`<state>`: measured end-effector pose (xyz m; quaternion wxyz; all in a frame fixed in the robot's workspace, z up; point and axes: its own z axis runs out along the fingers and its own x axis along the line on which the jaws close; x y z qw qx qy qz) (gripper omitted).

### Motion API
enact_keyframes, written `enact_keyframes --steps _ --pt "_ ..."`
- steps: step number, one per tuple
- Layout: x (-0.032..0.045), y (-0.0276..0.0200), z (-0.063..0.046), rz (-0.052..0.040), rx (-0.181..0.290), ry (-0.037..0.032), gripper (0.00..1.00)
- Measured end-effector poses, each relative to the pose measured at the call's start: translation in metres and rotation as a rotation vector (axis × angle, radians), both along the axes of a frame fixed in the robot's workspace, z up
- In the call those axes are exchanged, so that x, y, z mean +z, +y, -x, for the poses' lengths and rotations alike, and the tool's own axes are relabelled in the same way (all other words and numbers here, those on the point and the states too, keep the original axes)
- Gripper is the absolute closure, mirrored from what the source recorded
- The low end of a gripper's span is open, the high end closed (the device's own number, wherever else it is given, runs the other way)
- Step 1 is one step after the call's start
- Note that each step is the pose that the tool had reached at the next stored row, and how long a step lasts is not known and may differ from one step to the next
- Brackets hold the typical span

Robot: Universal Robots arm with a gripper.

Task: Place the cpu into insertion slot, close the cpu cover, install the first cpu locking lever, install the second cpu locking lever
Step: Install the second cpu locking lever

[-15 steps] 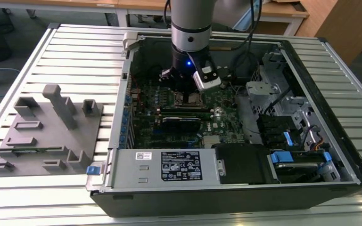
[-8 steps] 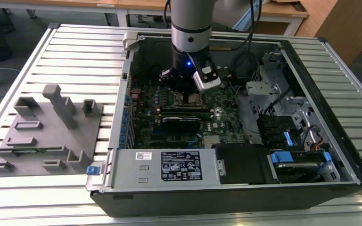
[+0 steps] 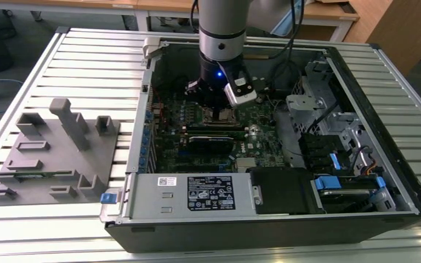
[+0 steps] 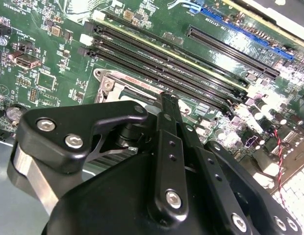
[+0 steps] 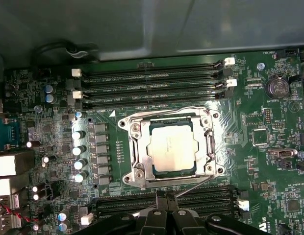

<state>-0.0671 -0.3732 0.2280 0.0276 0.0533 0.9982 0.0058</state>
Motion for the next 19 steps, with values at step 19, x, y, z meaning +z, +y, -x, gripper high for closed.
enact_keyframes --steps 19 --pt "-0.0178 -0.0001 0.019 0.0003 0.000 -0.0015 0.90"
